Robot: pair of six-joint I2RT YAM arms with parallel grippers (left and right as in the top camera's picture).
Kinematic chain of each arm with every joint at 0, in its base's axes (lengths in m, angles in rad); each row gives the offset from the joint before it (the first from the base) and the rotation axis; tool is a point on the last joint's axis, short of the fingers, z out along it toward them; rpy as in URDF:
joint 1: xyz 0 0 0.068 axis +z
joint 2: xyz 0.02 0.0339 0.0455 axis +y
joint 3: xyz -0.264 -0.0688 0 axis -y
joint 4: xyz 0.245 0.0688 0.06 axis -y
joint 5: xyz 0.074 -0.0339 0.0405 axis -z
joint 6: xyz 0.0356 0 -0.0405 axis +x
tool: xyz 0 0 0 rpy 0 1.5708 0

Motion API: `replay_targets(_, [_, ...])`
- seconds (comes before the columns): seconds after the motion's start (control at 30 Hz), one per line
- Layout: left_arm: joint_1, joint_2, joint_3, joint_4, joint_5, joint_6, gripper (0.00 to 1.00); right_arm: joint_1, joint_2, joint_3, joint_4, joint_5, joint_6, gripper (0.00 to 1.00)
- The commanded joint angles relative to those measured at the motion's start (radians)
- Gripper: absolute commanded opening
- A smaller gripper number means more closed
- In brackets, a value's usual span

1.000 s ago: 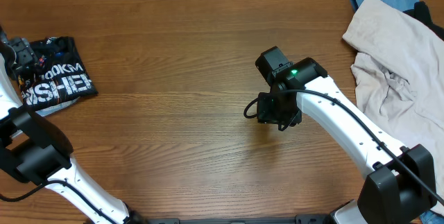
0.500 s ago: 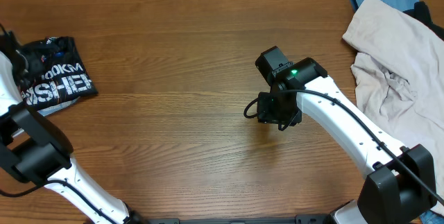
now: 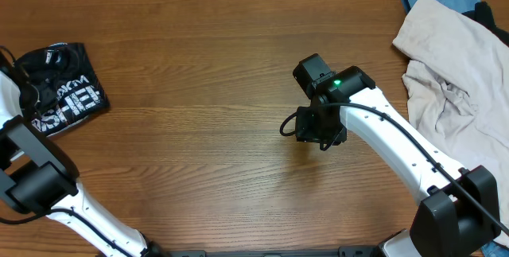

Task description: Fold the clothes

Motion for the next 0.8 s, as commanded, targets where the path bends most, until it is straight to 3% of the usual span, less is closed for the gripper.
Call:
replay_targets(0.0, [0.004,-0.008,0.032,-0.019,0.058,-0.017,0.48,-0.004,-0.027,0.025,-0.003,0.018,-0.004,0.46])
replay_targets(0.17, [0.005,-0.026,0.152,-0.1,0.072,-0.018,0.54,-0.004,-0.027,0.025,-0.007,0.021,-0.005,0.46])
replay_targets(0.37, [-0.014,-0.042,0.303,-0.187,0.214,0.016,0.57,-0.004,-0.027,0.025,-0.007,0.021,-0.004,0.46])
replay_targets(0.77, [-0.058,0.036,0.301,-0.124,0.134,0.023,0.55,-0.004,-0.027,0.025,-0.013,0.021,-0.004,0.46])
